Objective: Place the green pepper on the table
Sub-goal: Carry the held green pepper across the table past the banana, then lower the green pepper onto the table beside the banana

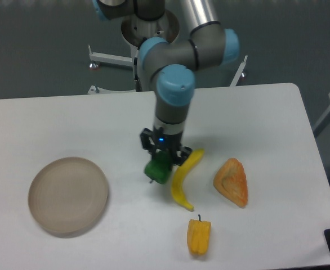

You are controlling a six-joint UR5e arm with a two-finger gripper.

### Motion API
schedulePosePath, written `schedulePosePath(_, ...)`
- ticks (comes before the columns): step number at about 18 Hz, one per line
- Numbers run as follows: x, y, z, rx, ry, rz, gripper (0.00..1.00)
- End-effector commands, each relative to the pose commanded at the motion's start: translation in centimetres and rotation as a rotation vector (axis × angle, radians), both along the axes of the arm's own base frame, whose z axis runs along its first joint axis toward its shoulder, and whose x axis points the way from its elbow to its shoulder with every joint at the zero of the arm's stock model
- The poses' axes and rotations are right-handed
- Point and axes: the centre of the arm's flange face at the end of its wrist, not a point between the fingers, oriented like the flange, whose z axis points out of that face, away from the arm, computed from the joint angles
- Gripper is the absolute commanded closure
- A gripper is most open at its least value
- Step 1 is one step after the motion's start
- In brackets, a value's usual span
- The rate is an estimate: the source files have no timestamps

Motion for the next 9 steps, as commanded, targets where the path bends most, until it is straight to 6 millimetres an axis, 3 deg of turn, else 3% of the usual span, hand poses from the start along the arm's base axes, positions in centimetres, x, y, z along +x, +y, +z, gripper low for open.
schedulePosePath(4, 1.0, -0.7, -1.4, -0.033, -0.035, 0.064, 0.77)
schedulePosePath(5, 1.9, -0.9, -2.0, -0.044, -0.037, 0.049, 0.77)
schedulePosePath(9, 2.1, -0.9, -2.5, -0.031, -0.023, -0.053, 0.77)
